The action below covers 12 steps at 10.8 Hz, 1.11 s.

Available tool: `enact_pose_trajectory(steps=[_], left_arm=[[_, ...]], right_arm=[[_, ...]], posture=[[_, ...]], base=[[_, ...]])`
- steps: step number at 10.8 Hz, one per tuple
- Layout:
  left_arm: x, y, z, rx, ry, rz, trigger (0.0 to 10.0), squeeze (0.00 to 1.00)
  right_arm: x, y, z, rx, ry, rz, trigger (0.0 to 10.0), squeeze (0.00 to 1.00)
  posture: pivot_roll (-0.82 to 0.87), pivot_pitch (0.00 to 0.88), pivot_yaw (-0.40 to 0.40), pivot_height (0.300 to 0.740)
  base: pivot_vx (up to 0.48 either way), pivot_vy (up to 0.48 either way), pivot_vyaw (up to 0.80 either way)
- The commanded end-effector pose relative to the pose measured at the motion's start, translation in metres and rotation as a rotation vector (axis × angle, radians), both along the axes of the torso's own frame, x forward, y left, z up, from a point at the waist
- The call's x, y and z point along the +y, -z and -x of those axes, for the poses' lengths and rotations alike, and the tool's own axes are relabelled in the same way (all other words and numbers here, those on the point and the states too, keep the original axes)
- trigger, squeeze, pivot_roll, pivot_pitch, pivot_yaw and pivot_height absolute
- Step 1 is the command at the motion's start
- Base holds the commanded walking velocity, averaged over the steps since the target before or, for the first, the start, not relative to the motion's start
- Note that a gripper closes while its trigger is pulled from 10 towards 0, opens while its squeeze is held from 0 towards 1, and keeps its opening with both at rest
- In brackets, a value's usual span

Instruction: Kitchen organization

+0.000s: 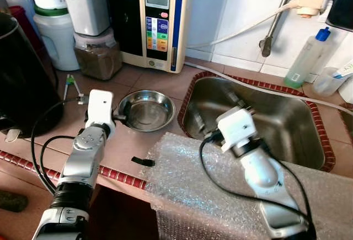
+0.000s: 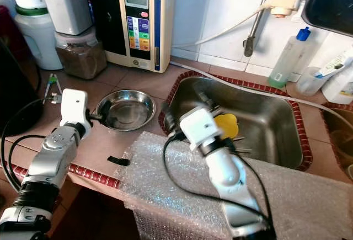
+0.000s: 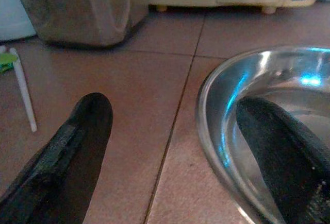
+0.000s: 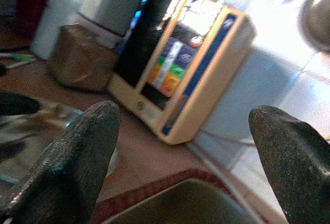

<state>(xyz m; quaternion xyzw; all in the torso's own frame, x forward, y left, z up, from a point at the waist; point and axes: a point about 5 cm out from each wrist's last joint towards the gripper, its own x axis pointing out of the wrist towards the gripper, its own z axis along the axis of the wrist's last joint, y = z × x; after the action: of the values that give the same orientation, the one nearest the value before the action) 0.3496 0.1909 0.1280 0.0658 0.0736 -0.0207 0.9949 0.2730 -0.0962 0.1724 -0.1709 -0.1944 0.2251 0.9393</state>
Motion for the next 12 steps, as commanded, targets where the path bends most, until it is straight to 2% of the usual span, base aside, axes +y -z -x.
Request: enact_pose_trajectory(steps=[1, 2, 3, 4, 5, 6, 7, 9, 12], left_arm=[[0.004, -0.007, -0.003, -0.014, -0.015, -0.011, 10.0, 0.95], [0.006, -0.010, -0.004, -0.011, -0.016, -0.014, 10.0, 0.69], [0.005, -0.007, -0.003, 0.039, -0.003, -0.034, 10.0, 0.04], [0.000, -0.001, -0.002, 0.086, 0.037, -0.008, 10.0, 0.00], [-0.002, 0.000, -0.001, 0.093, 0.051, -0.002, 10.0, 0.00], [-0.005, 0.002, -0.001, 0.113, 0.075, -0.005, 8.3, 0.00], [-0.009, 0.001, -0.001, 0.131, 0.103, 0.010, 0.0, 0.00], [-0.012, -0.002, -0.002, 0.143, 0.116, 0.043, 0.0, 0.00], [-0.011, -0.008, -0.004, 0.147, 0.094, 0.090, 0.0, 0.00]], right_arm=[[0.006, -0.002, 0.006, 0.015, -0.058, -0.005, 10.0, 1.00], [0.010, 0.002, 0.009, 0.047, -0.089, 0.003, 10.0, 1.00], [0.015, 0.009, 0.014, 0.100, -0.144, 0.021, 10.0, 1.00], [0.018, 0.012, 0.018, 0.141, -0.190, 0.030, 10.0, 1.00], [0.016, 0.015, 0.018, 0.165, -0.182, 0.025, 10.0, 1.00], [0.016, 0.019, 0.020, 0.200, -0.193, 0.025, 10.0, 1.00], [0.016, 0.024, 0.021, 0.266, -0.199, 0.008, 10.0, 0.97], [0.017, 0.034, 0.024, 0.329, -0.202, 0.046, 10.0, 0.83], [0.016, 0.036, 0.022, 0.355, -0.185, 0.060, 10.0, 0.83]], posture=[[0.14, 0.000, -0.047, 0.740], [0.15, 0.000, -0.045, 0.740], [0.15, 0.000, -0.045, 0.740], [0.15, 0.000, -0.044, 0.740], [0.15, 0.000, -0.044, 0.740], [0.15, 0.000, -0.043, 0.740], [0.15, 0.000, -0.040, 0.740], [0.15, 0.000, -0.037, 0.740], [0.15, 0.000, -0.032, 0.740]], base=[[0.000, 0.000, 0.00], [0.000, 0.000, 0.00], [0.000, 0.000, 0.00], [0.000, 0.000, 0.00], [0.000, 0.000, 0.00], [0.000, 0.000, 0.00], [0.000, 0.000, 0.00], [0.000, 0.000, 0.00], [0.000, 0.000, 0.00]])
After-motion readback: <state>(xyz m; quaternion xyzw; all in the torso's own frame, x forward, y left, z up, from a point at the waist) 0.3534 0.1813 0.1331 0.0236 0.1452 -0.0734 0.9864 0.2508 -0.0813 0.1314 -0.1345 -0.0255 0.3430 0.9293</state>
